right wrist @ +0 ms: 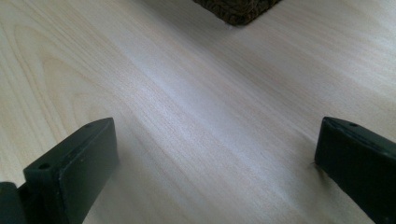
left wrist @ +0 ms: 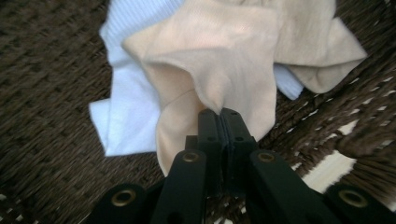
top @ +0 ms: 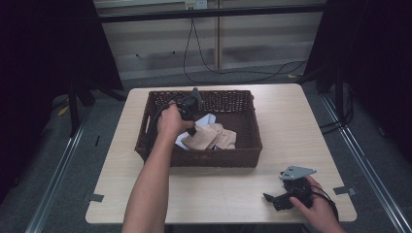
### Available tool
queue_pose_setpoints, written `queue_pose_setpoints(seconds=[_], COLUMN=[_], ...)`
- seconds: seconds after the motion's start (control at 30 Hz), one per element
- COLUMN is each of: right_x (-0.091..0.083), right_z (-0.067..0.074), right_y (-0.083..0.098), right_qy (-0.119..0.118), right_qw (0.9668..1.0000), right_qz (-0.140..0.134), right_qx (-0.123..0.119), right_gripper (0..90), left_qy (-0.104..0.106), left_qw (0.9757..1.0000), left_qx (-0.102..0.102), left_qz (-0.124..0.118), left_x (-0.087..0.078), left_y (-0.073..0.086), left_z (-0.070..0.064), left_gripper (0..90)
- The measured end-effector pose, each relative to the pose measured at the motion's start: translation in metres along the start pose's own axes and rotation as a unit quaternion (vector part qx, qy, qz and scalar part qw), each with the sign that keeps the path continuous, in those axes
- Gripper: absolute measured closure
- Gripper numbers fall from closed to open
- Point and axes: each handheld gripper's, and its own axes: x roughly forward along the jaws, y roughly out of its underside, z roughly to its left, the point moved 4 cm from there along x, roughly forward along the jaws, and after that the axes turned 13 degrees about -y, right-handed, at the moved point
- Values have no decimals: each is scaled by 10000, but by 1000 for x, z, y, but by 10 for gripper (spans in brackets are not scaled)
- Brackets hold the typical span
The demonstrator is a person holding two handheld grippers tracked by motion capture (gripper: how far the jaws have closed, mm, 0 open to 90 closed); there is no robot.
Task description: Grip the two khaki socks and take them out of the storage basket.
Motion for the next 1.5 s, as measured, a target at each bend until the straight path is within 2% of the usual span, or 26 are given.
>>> queue_pose_setpoints(seconds=[0.07,0.43,0.5,0.7,0.87,1.2,1.33,1.43,1.5], right_x=[0,0,0,0,0,0,0,0,0], right_z=[0,0,0,0,0,0,0,0,0], right_y=[0,0,0,0,0,0,0,0,0], right_qy=[-4,-19,-18,-20,-19,-20,-20,-20,-18], right_qw=[10000,10000,10000,10000,10000,10000,10000,10000,10000], right_qz=[1,8,9,9,9,9,10,9,9], right_qx=[10,17,17,15,15,16,14,16,21], right_gripper=[0,0,0,0,0,0,0,0,0], left_qy=[52,144,81,152,151,133,163,95,116], left_qw=[10000,9998,9999,9997,9998,9999,9998,9998,9997], left_qx=[-55,-43,-33,-93,-64,34,65,102,198], left_qz=[-19,-92,-108,-137,-137,-95,-121,-109,-66], left_x=[-6,-52,-60,-79,-97,-123,-130,-133,-134], left_y=[0,5,6,10,15,20,24,28,30], left_z=[0,4,5,8,10,10,11,10,8], left_gripper=[877,876,876,876,876,876,874,873,874])
